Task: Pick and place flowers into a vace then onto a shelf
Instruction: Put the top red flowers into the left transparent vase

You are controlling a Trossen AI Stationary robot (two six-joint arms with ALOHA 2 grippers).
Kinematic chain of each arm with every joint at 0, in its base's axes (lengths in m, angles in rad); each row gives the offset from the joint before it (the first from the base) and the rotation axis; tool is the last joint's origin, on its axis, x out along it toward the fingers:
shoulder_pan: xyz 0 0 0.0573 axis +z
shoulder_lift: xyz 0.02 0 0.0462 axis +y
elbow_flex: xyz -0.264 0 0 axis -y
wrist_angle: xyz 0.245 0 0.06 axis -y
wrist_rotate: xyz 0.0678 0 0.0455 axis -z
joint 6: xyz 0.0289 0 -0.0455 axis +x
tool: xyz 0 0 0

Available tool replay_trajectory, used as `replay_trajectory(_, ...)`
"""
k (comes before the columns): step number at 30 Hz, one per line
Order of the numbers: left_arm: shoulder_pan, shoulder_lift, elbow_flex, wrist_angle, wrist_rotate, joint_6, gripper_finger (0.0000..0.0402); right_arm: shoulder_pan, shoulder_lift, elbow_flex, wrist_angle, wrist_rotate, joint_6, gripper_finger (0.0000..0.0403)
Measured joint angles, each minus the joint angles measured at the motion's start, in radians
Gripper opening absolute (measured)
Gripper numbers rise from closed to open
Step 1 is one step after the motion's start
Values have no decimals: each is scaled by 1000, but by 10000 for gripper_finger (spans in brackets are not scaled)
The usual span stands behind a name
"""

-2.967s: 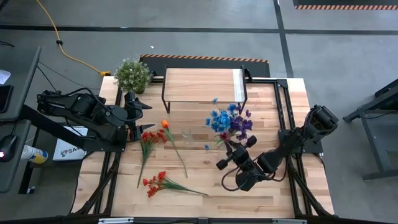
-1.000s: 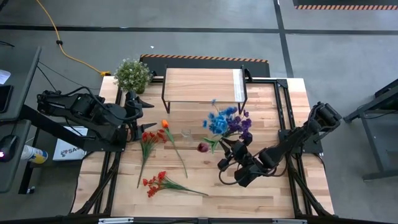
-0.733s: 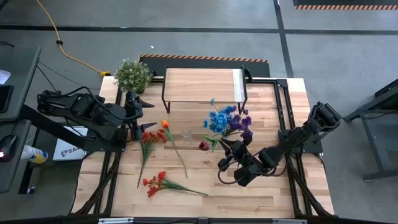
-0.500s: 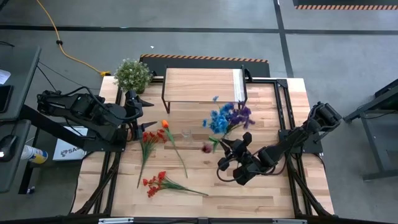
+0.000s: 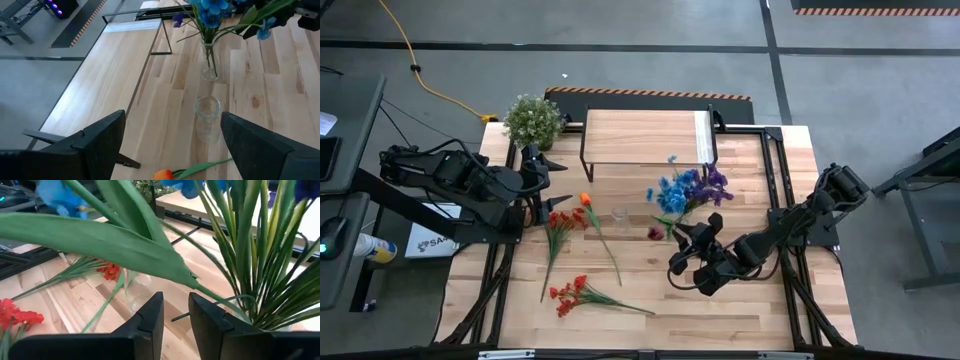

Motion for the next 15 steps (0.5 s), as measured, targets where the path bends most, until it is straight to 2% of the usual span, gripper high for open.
replay_trajectory(15, 0, 0, 0, 0, 0, 0, 360, 0, 0, 0, 22, -116, 77, 83)
